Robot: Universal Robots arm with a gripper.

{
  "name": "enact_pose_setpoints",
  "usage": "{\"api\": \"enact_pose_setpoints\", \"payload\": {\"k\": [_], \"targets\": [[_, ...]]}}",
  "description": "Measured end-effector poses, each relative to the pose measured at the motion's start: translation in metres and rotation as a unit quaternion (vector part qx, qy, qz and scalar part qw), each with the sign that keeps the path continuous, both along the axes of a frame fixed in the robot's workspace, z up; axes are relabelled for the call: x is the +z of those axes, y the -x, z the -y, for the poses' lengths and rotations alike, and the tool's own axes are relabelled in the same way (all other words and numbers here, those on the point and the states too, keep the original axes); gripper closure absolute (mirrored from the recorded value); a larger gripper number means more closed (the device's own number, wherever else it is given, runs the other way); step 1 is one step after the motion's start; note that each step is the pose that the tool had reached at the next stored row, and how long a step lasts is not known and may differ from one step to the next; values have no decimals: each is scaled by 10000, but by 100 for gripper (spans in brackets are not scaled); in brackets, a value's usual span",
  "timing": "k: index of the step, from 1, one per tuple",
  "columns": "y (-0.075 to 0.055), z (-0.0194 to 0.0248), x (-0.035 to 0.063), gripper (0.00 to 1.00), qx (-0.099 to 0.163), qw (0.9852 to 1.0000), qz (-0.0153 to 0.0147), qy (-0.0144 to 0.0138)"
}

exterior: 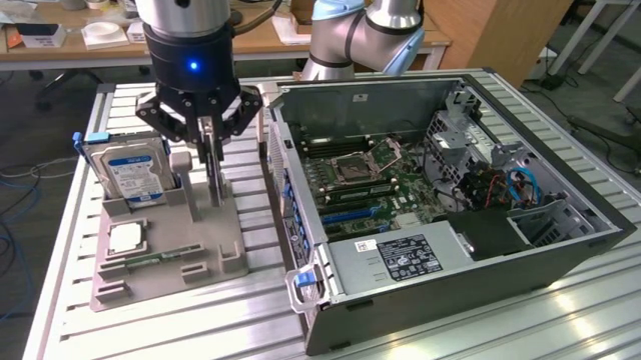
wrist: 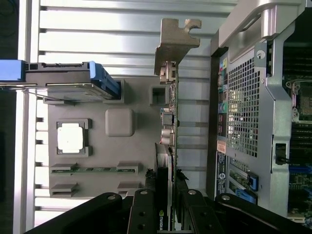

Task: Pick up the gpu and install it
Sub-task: 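Pick up the gpu and move the gpu toward the slot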

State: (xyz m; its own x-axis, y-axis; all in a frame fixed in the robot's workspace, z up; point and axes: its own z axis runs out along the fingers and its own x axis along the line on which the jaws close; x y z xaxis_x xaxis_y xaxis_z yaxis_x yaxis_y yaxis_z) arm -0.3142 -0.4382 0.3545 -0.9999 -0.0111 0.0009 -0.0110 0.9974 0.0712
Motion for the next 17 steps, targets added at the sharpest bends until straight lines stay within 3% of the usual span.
{"api": "enact_pose_setpoints", "payload": {"k": [17], "targets": [[0, 0, 57, 74, 0, 10000, 0, -2]]}}
